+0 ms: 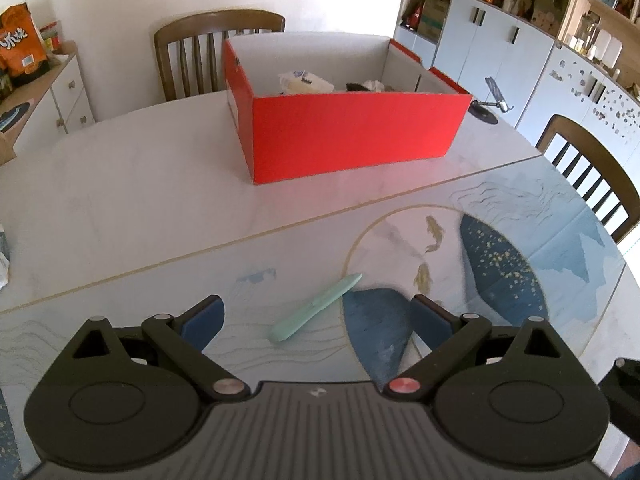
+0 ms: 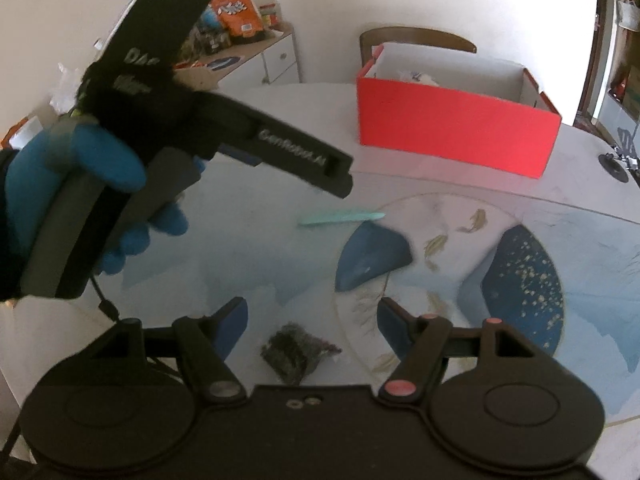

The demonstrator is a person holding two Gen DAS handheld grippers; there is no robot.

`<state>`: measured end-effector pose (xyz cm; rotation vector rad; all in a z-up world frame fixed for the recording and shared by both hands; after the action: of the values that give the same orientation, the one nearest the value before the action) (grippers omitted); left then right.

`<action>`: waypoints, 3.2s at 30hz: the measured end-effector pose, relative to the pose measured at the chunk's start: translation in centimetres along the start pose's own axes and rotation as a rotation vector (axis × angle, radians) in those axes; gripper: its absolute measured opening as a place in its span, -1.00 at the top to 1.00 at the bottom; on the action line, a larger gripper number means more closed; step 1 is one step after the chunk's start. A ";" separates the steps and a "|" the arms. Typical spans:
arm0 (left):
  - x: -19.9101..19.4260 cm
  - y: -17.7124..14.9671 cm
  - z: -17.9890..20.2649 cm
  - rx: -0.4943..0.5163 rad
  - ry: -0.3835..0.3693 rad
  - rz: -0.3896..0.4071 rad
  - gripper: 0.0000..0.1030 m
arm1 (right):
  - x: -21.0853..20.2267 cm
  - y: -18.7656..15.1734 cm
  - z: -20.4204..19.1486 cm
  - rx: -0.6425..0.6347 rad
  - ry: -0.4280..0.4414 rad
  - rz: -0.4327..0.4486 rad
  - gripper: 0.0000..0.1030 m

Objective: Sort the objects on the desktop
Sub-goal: 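Close the right tool on the black snack bag while the left tool grasps the mint-green stick, then lift and carry the black bag and green stick toward the red box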

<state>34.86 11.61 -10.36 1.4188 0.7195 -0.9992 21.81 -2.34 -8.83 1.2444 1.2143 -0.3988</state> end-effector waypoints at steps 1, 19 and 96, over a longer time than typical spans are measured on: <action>0.2 -0.1 -0.1 0.000 -0.001 -0.003 -0.93 | 0.2 -0.2 -0.2 -0.005 -0.001 -0.002 -0.40; 3.1 -1.8 -2.1 -0.013 -0.004 -0.041 -0.93 | 5.4 -1.9 -2.6 -0.089 -0.015 -0.073 -0.41; 4.0 -1.1 4.3 0.105 -0.019 0.020 0.81 | 4.1 1.0 10.5 0.007 -0.206 -0.044 0.39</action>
<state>35.02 7.01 -14.12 1.5029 0.6456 -1.0463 29.17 -9.68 -13.38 1.1533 1.0664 -0.5503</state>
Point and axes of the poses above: each gripper's, at about its wrist camera, not at the fingertips, and x roughly the way its jaws point, z to its right, y to its top, the point moved 6 cm from there along x, roughly the way its jaws point, and after that the axes turned 10 degrees about -z, right-handed, at the moved point
